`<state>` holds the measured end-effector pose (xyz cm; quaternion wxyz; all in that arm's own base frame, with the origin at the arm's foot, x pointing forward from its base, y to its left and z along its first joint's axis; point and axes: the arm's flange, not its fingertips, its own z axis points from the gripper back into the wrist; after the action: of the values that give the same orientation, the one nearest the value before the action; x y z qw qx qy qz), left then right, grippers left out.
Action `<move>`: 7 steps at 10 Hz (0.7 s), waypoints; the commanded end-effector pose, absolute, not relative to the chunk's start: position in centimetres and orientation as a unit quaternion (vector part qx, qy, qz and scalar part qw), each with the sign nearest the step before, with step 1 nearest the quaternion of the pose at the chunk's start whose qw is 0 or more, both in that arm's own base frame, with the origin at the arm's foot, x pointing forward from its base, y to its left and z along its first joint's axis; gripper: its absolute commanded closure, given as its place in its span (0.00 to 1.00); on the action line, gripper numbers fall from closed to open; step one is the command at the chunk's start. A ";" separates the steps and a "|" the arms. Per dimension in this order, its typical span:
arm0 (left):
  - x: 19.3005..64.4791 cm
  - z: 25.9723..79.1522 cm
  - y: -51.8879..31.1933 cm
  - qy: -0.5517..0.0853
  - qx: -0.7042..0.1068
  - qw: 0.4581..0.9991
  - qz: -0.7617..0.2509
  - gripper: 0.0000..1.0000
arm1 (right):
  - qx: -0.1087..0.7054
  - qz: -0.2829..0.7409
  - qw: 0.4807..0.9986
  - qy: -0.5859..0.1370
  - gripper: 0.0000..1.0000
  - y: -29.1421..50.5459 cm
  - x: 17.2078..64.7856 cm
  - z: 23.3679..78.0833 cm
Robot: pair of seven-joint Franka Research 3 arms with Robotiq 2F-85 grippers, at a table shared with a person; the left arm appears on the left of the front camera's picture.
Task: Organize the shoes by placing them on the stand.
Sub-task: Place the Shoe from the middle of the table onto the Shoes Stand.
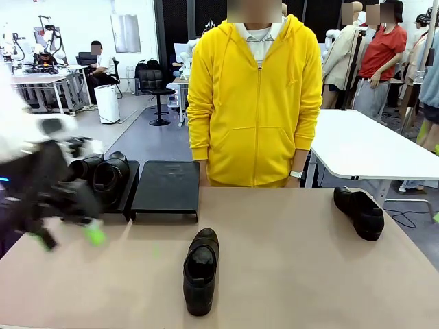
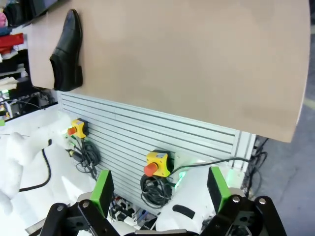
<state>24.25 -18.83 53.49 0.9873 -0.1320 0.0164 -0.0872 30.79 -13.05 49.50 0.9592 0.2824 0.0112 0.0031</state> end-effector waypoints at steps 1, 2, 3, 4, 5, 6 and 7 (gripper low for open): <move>28.2 51.6 -30.2 0.020 -0.083 0.994 -0.062 0.00 | 0.277 0.008 0.961 0.012 0.00 -13.2 30.5 49.4; 28.8 49.4 -36.2 -0.026 -0.075 0.996 -0.035 0.00 | 0.277 0.008 0.961 0.012 0.00 -13.2 30.5 49.4; 29.3 47.9 -39.9 -0.055 -0.068 0.995 -0.039 0.00 | 0.277 0.008 0.961 0.012 0.00 -13.2 30.5 49.4; 29.3 47.1 -42.0 -0.091 -0.059 0.993 -0.038 0.00 | 0.277 0.008 0.961 0.012 0.00 -13.2 30.5 49.4; 29.3 46.6 -43.6 -0.094 -0.049 0.993 -0.044 0.00 | 0.277 0.008 0.961 0.012 0.00 -13.2 30.5 49.4; 29.5 46.0 -44.5 -0.089 -0.043 0.994 -0.045 0.00 | 0.277 0.008 0.961 0.012 0.00 -13.2 30.5 49.4; 30.0 45.6 -44.6 -0.085 -0.046 0.995 -0.037 0.00 | 0.277 0.008 0.961 0.012 0.00 -13.2 30.5 49.4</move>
<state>29.26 -43.37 45.40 0.9924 -0.0589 -0.0934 -0.0550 30.74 -13.07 49.56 0.9593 0.2823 0.0104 0.0031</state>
